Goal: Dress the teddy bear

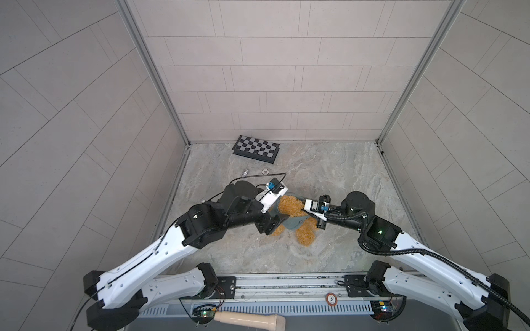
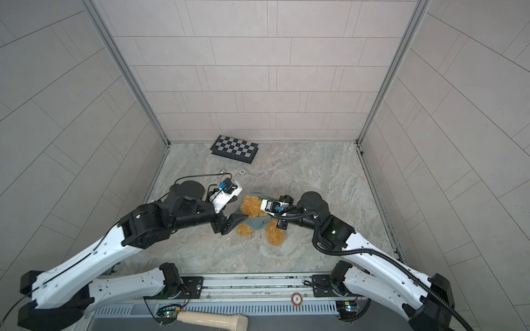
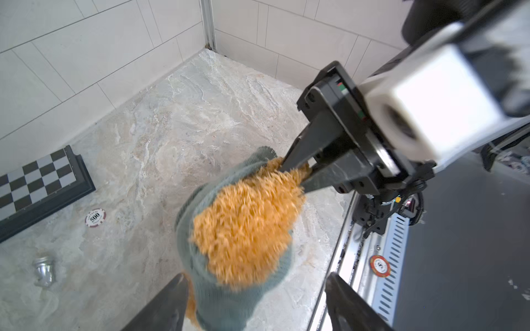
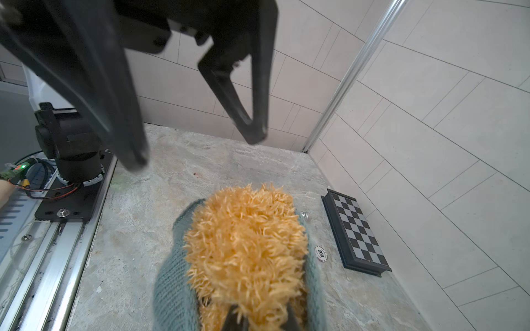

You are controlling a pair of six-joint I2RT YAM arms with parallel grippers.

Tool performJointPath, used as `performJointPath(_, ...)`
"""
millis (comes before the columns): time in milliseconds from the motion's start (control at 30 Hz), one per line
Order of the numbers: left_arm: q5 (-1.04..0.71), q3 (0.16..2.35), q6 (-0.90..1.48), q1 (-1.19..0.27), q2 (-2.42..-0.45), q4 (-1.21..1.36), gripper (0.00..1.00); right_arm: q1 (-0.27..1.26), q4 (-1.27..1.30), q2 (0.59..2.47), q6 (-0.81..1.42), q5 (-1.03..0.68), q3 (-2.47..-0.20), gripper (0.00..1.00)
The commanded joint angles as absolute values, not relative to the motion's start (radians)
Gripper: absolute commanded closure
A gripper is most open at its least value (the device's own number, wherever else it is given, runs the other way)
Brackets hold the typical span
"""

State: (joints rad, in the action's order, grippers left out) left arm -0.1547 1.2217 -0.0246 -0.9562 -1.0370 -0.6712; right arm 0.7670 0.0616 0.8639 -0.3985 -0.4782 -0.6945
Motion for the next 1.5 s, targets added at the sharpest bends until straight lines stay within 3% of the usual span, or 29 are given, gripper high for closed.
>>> performJointPath(0, -0.147, 1.265, -0.151, -0.959, -1.100, -0.688, 0.22, 0.775, 0.057, 0.857, -0.457, -0.544, -0.730, 1.00)
performJointPath(200, -0.120, 1.317, -0.225, -0.959, -1.197, -0.693, 0.22, 0.779, 0.049, 0.859, -0.462, -0.573, -0.733, 1.00)
performJointPath(533, -0.184, 1.304, -0.295, -0.979, -1.291, -0.777, 0.41, 0.781, 0.123, 0.848, -0.441, -0.522, -0.709, 1.00)
performJointPath(733, -0.198, 1.304, -0.297, -0.979, -1.307, -0.752, 0.80, 0.791, 0.172, 0.852, -0.425, -0.493, -0.699, 1.00)
performJointPath(800, -0.180, 1.307, -0.299, -0.979, -1.308, -0.745, 1.00, 0.797, 0.186, 0.839, -0.415, -0.474, -0.688, 1.00)
performJointPath(900, -0.099, 1.286, -0.293, -0.977, -1.273, -0.702, 1.00, 0.802, 0.186, 0.808, -0.376, -0.416, -0.670, 1.00)
performJointPath(933, -0.062, 1.270, -0.290, -0.976, -1.254, -0.680, 1.00, 0.802, 0.186, 0.795, -0.352, -0.394, -0.661, 0.97)
performJointPath(1033, -0.018, 1.217, -0.284, -0.951, -1.185, -0.604, 1.00, 0.802, 0.186, 0.746, -0.214, -0.301, -0.625, 0.57)
performJointPath(1100, -0.018, 1.186, -0.276, -0.941, -1.144, -0.558, 1.00, 0.801, 0.185, 0.711, -0.123, -0.251, -0.570, 0.44)
performJointPath(1200, -0.027, 1.147, -0.267, -0.940, -1.090, -0.513, 1.00, 0.796, 0.156, 0.654, -0.063, -0.244, -0.514, 0.37)
performJointPath(1333, -0.089, 1.122, -0.271, -0.940, -1.040, -0.509, 1.00, 0.792, 0.186, 0.590, -0.109, -0.214, -0.431, 0.35)
performJointPath(1467, -0.127, 1.116, -0.274, -0.940, -1.015, -0.539, 1.00, 0.758, 0.274, 0.647, -0.114, -0.217, -0.441, 0.34)
